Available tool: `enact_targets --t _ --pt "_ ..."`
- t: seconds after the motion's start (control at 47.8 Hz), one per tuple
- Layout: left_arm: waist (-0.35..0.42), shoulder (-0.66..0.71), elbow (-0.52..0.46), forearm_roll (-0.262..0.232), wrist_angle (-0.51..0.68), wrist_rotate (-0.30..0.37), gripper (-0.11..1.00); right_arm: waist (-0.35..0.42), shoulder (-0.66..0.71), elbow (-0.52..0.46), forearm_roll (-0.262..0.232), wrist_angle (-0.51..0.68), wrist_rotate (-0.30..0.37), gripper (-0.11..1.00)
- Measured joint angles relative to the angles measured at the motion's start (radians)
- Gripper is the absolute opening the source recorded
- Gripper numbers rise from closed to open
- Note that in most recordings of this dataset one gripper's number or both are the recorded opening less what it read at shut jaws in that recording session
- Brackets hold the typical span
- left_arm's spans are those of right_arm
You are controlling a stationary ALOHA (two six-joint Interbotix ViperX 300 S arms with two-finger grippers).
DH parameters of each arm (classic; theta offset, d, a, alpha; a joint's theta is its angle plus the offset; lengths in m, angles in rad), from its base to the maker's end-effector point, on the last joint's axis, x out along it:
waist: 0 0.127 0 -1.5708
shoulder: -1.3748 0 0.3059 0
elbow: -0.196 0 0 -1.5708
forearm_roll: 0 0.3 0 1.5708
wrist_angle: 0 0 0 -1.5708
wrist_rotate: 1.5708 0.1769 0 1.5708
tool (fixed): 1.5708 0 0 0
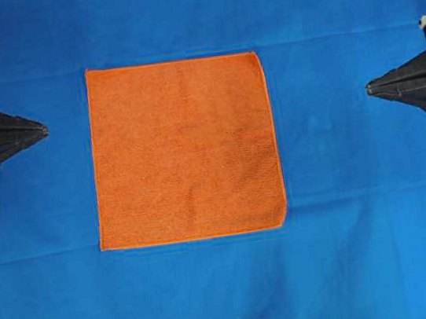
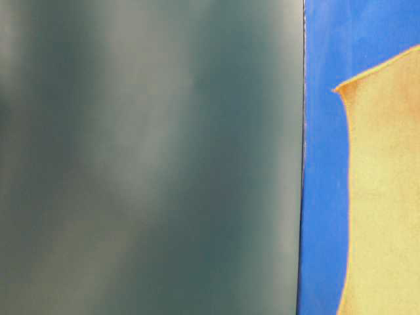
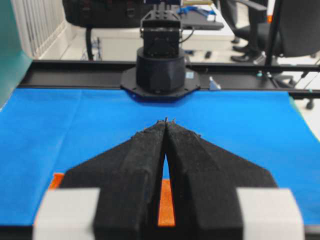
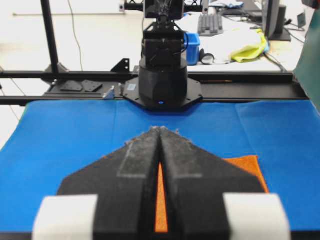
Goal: Fold the orange towel.
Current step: 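Move both grippers to the towel's far corners and grasp them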
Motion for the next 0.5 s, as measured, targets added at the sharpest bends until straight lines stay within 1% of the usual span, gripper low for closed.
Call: enact_targets --t 0.105,0.209,0.335,0.502 --pt "0.003 0.003 -0.011 -0.012 0.025 0.008 0.0 -0.005 0.015 -0.011 0.003 0.011 0.003 0.0" --pt "0.021 0.008 -0.017 -0.017 0.043 0.009 0.0 -0.032 0.061 -0.041 0.009 0.061 0.014 0.0" --pt "0.067 0.023 -0.017 -0.018 0.083 0.003 0.0 -0.101 0.14 -0.083 0.017 0.117 0.04 0.0" --pt "0.166 0.1 -0.017 -0.023 0.12 -0.005 0.0 -0.209 0.29 -0.137 0.02 0.141 0.075 0.0"
